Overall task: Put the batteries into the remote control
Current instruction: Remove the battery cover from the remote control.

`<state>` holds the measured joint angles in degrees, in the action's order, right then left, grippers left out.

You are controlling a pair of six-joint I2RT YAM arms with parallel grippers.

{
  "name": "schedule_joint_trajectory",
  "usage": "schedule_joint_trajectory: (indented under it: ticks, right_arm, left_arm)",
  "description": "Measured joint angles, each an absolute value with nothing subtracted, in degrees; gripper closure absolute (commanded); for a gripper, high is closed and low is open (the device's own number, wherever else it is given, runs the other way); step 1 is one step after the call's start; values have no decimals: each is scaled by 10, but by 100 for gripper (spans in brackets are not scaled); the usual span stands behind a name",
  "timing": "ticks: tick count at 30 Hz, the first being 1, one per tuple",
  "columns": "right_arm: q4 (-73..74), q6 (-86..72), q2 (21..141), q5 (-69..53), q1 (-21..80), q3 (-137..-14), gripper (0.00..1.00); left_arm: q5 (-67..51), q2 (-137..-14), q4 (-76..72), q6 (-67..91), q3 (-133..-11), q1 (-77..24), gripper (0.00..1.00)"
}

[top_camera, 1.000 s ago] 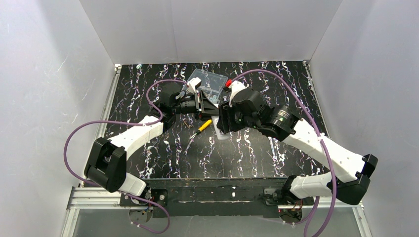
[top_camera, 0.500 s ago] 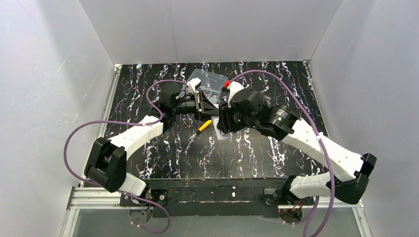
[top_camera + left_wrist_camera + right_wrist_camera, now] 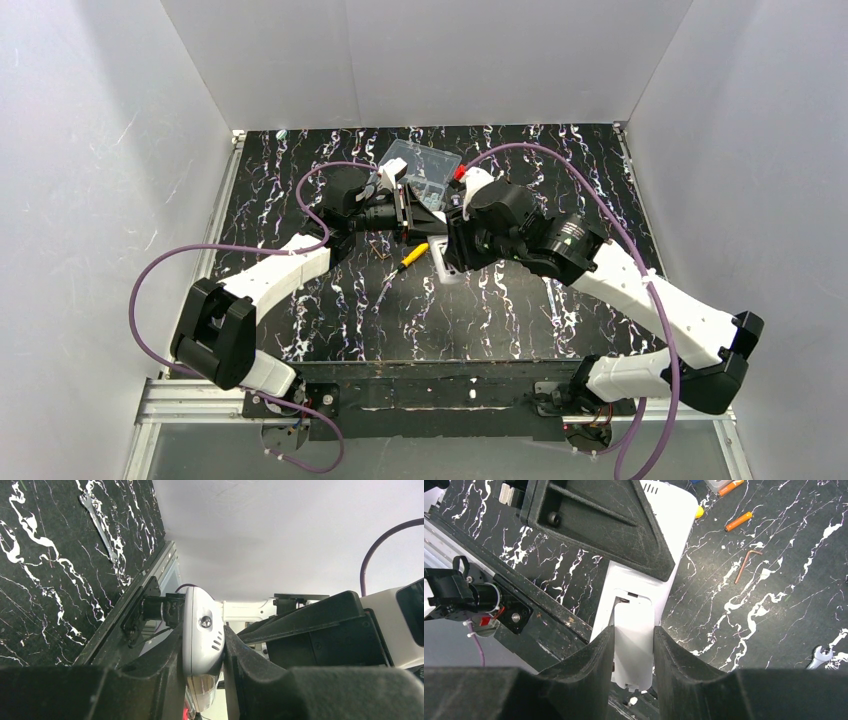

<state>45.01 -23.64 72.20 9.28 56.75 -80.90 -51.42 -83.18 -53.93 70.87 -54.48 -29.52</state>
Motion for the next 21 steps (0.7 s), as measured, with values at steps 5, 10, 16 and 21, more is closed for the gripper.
schedule_joint_trajectory:
  ticks: [5, 10, 16, 21]
  right_arm:
    - [454, -236, 713, 94, 567, -809, 60]
    - [453, -237, 692, 94, 558, -809, 61]
    - [454, -245, 667, 86, 472, -806, 61]
    - [427, -245, 646, 100, 408, -727, 60]
  left_arm:
    - [-514, -832, -541, 710, -545, -295, 100]
    - [-514, -832, -541, 709, -545, -295, 100]
    - [-515, -832, -533, 697, -536, -295, 100]
    - [-518, -832, -506, 679, -529, -295, 100]
